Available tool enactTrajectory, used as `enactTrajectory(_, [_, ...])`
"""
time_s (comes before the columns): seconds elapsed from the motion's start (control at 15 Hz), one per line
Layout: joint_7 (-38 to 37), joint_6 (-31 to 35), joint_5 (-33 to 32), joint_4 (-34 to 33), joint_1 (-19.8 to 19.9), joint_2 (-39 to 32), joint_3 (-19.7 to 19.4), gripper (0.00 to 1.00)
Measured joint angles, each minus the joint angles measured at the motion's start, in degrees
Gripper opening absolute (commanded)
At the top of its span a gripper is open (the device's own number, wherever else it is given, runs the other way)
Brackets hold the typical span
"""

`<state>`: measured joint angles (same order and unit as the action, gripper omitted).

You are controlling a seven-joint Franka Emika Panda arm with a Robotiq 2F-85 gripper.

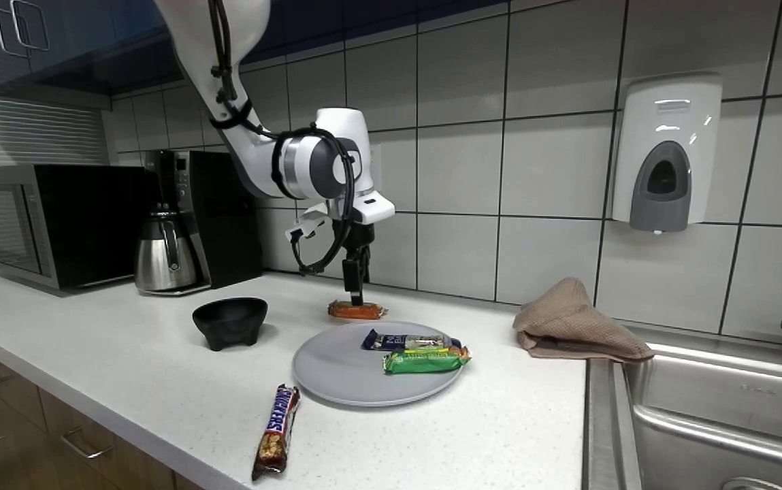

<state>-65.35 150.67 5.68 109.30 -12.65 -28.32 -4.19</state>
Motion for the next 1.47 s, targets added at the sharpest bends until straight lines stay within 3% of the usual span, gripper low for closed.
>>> enactTrajectory(1.47, [-6.2,-12.3,-0.7,-15.5,-2.1,-9.8,-0.1,1.0])
